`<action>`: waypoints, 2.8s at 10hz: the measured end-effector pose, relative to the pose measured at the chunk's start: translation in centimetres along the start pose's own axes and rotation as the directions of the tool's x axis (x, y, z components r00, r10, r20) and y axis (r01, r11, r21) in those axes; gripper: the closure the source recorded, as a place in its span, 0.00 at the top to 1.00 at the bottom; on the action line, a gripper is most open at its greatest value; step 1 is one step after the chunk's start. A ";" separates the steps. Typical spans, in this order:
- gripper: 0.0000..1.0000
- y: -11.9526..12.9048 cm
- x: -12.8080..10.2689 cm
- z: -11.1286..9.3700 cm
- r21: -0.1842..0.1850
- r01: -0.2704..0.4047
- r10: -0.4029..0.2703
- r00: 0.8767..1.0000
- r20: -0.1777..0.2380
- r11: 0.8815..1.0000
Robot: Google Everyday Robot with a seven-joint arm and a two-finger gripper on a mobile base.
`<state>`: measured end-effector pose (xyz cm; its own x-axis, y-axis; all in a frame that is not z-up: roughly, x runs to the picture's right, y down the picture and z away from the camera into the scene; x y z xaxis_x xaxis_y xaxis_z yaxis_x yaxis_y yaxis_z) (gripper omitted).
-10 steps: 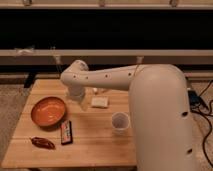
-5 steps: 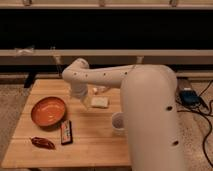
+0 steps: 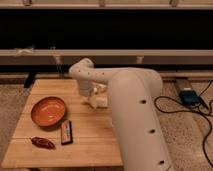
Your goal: Place the white sponge in the ceramic cup
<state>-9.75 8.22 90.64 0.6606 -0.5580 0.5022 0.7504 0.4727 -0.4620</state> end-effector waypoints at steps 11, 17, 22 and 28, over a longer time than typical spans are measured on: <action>0.74 3.4 5.5 1.5 -0.006 -0.327 0.326 0.944 -0.039 0.945; 0.74 3.0 5.6 2.3 -0.037 -0.423 0.422 0.906 -0.027 0.906; 0.52 3.1 5.2 2.8 -0.016 -0.469 0.469 0.883 -0.022 0.883; 0.15 3.1 4.4 0.6 0.048 -0.491 0.491 0.871 0.010 0.870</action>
<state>-4.54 7.64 91.87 0.9443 -0.2470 0.2176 0.3291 0.7180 -0.6133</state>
